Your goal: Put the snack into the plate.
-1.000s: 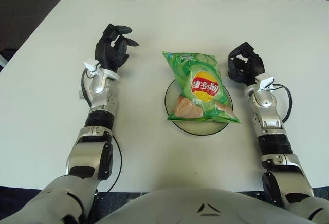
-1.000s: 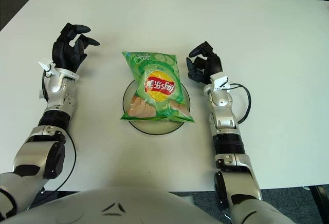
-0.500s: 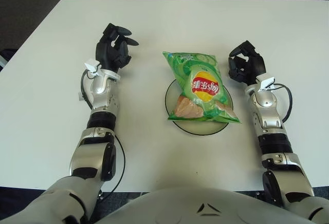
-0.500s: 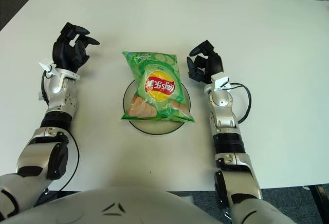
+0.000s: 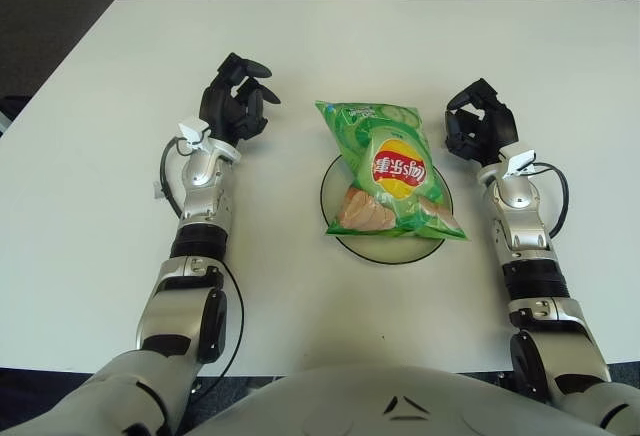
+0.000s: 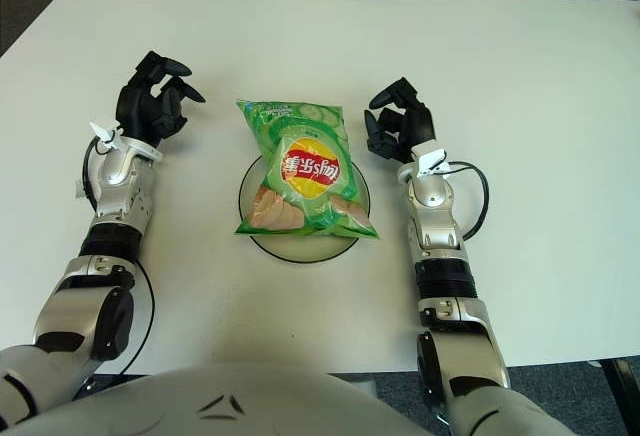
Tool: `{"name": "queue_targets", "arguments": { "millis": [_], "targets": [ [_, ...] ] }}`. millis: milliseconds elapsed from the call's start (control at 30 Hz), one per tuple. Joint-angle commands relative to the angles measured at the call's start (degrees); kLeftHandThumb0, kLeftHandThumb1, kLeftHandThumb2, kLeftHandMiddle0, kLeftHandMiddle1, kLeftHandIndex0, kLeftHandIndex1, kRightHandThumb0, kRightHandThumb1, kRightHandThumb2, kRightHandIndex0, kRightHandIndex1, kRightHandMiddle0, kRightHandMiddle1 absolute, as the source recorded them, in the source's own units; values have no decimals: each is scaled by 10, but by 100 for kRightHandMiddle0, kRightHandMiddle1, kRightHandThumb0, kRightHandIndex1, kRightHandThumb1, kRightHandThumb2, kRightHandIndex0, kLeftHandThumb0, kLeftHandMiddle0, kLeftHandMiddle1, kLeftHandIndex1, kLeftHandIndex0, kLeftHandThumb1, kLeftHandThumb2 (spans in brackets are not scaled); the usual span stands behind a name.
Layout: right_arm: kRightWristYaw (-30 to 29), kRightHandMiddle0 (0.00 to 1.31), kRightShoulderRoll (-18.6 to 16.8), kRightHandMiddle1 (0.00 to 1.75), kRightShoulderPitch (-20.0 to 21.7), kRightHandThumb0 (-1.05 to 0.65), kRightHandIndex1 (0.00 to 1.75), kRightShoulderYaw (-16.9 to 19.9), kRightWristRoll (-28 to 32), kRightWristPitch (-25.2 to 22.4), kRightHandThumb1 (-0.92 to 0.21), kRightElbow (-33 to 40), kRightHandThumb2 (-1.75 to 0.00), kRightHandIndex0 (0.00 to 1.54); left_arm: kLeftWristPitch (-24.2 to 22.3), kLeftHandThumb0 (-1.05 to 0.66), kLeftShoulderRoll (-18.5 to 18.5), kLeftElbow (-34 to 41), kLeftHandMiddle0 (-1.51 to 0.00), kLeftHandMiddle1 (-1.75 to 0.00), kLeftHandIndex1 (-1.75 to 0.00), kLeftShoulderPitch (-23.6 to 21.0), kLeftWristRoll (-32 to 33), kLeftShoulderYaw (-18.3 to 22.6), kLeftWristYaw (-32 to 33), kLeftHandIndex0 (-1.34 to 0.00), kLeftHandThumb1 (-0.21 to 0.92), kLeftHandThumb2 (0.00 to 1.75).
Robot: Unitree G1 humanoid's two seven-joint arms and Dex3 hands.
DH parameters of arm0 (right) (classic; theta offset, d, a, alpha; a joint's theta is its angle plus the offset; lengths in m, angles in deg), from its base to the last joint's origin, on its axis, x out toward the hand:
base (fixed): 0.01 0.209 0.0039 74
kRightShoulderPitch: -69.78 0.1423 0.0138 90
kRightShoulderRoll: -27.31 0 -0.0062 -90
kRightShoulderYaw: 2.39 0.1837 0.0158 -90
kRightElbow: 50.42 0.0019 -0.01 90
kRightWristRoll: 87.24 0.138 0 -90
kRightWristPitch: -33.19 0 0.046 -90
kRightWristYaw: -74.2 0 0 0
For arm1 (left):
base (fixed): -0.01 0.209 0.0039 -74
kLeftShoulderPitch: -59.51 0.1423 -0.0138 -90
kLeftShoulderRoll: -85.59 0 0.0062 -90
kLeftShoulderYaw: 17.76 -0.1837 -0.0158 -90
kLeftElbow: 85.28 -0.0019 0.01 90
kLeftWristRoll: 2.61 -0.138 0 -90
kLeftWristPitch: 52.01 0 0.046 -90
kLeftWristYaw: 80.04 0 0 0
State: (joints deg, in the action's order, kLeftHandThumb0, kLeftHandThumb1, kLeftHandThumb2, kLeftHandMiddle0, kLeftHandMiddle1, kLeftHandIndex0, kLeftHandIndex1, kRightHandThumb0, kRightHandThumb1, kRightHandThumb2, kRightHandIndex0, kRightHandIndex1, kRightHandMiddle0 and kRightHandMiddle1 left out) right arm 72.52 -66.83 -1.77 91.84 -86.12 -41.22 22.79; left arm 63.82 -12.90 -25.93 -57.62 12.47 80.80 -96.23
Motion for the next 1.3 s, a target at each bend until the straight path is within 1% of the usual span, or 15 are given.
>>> {"name": "queue_targets", "arguments": {
  "millis": [0,133,300,633,900,1033,1133,1267],
  "targets": [
    [2,36,-36,175,-93,-38,175,1,9,8,-67,-48,-86,91,-37,-34,-22,8,-79,-172,-158,96,-13,-8,19,-36,91,39],
    [4,36,-35,175,-92,-38,175,4,10,7,-67,-42,-86,91,-79,-35,-32,79,-80,-172,-159,134,-21,-17,42,-36,92,37],
    [4,36,-36,175,-95,-38,175,8,11,1,-67,-31,-86,90,-106,-35,-40,125,-80,-172,-159,158,-28,-23,60,-36,92,37],
    [5,35,-40,175,-100,-38,175,16,19,-2,-67,-16,-85,89,-119,-35,-49,150,-80,-173,-160,172,-40,-25,82,-36,92,37],
    [2,35,-45,175,-105,-38,175,27,30,-32,-68,25,-84,88,-137,-35,-53,180,-80,-173,-160,181,-50,-25,99,-35,92,38],
    [-1,35,-46,175,-110,-38,175,28,31,-43,-68,41,-84,87,-127,-35,-54,184,-81,-173,-160,184,-62,-25,109,-35,92,38],
    [-5,34,-47,175,-113,-38,175,28,27,-50,-69,51,-83,87,-92,-35,-54,175,-81,-173,-160,182,-84,-26,124,-36,92,37],
    [-12,34,-48,175,-112,-38,175,27,19,-51,-69,53,-82,87,-60,-35,-55,159,-81,-174,-158,177,-96,-24,132,-37,92,36]
  ]
}}
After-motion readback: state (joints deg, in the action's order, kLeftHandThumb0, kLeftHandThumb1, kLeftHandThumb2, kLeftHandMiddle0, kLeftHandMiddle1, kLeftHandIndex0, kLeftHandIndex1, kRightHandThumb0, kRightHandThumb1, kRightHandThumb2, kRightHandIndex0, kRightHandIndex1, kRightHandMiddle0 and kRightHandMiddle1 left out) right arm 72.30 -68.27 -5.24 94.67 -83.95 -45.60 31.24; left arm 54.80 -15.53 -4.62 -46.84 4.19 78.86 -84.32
